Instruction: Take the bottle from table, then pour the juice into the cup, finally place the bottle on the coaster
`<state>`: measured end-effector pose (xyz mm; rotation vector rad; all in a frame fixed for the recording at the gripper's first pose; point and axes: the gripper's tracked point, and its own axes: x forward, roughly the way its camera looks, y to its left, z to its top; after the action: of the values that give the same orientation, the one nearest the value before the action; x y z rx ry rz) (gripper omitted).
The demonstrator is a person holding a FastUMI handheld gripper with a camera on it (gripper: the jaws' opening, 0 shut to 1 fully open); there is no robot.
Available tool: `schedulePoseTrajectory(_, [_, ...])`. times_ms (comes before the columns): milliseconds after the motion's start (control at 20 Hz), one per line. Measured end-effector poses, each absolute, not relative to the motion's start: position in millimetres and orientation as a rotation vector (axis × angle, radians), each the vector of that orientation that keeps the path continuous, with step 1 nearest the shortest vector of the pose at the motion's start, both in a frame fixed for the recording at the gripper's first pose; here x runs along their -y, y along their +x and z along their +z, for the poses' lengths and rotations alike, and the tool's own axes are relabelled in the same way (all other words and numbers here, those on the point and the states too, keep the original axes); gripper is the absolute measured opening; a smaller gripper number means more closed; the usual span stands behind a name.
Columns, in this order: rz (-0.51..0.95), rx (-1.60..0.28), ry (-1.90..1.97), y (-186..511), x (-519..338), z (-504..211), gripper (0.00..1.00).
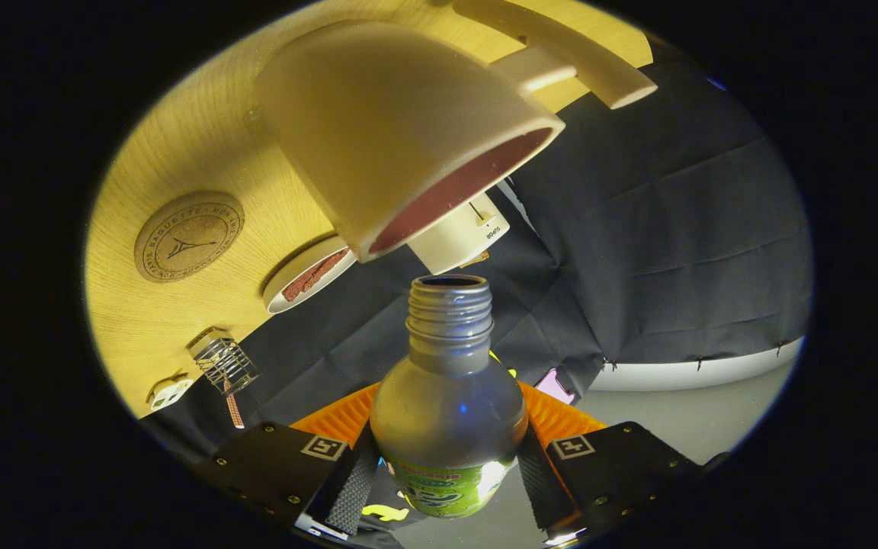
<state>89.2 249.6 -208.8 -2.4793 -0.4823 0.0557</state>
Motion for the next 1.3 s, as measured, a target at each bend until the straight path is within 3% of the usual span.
schedulePoseTrajectory(750, [0.085,0.444,-2.421,85.8,-251.4,-214.9,0.82])
schedulePoseTrajectory(1300, [0.093,0.347,-2.121,87.0,-237.0,-211.2,0.82])
